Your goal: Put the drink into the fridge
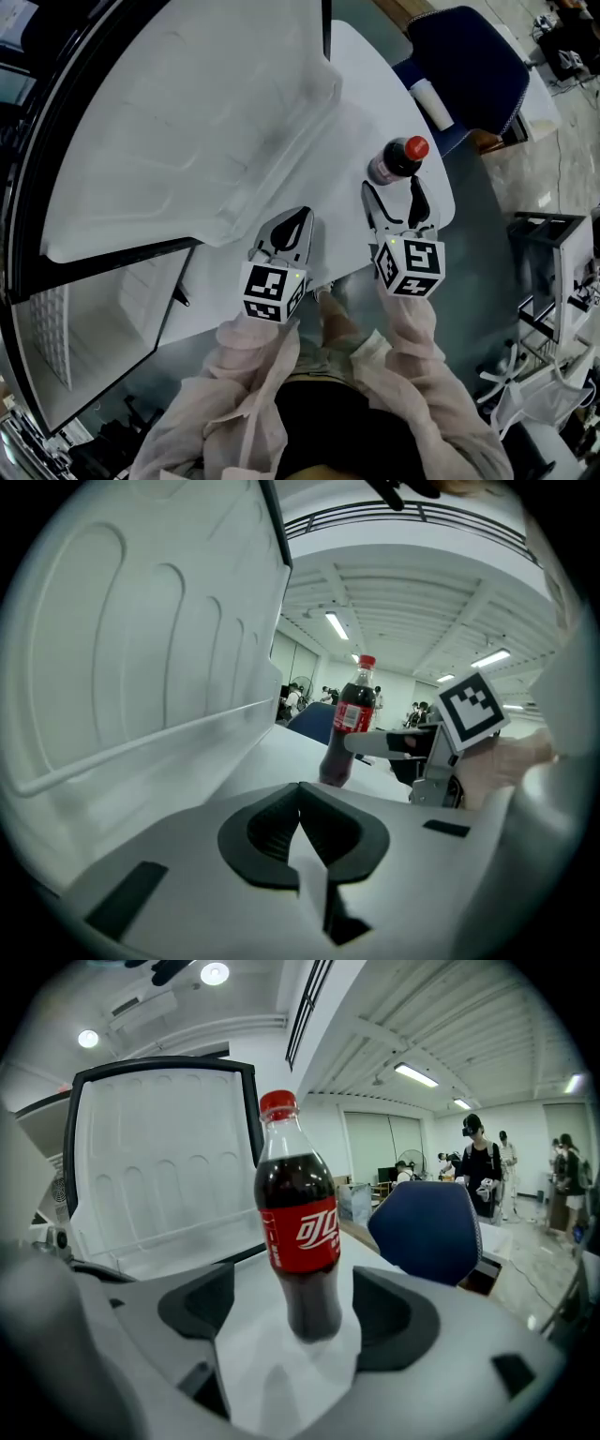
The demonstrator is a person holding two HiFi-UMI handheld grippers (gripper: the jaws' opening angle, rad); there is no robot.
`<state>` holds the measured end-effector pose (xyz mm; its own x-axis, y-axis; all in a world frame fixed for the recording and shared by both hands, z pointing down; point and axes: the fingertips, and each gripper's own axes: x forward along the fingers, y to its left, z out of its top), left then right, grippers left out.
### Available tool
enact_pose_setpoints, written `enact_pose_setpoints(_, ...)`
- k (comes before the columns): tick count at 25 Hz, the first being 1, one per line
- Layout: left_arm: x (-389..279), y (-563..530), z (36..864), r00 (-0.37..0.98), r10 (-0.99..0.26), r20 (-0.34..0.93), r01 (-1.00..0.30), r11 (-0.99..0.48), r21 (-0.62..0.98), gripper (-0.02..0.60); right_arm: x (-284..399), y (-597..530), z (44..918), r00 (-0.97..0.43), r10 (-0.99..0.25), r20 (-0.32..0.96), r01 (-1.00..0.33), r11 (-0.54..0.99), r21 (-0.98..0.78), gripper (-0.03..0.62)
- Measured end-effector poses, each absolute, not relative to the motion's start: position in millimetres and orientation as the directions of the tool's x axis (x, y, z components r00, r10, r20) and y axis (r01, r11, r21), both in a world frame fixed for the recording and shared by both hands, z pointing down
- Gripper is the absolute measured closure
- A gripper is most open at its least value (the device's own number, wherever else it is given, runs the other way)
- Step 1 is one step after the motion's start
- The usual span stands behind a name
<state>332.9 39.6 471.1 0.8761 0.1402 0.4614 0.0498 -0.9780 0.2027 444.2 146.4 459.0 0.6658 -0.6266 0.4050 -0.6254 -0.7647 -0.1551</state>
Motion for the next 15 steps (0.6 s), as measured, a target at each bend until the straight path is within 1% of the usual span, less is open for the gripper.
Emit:
enact_pose_setpoints(7, 347, 37, 490, 0.862, 0.119, 0.493, 0.007, -0.975, 0.223, 0.569, 471, 130, 471, 0.646, -0.655, 0.391, -0.669, -0.733, -0.123, 0.214)
enact_pose_setpoints(12, 350, 35, 501, 0.847, 0.118, 0.518, -0.001, -0.975, 0.222, 0.569, 484, 118, 471, 0.640, -0.684, 0.351, -0.705, -0.704, -0.087, 0.214)
enact_pose_setpoints(15, 351, 33, 505, 0.845, 0.108, 0.524, -0.018, -0.973, 0.231, 0.569, 492, 115, 463, 0.655, -0.692, 0.304, -0.718, -0.695, -0.038, 0.217)
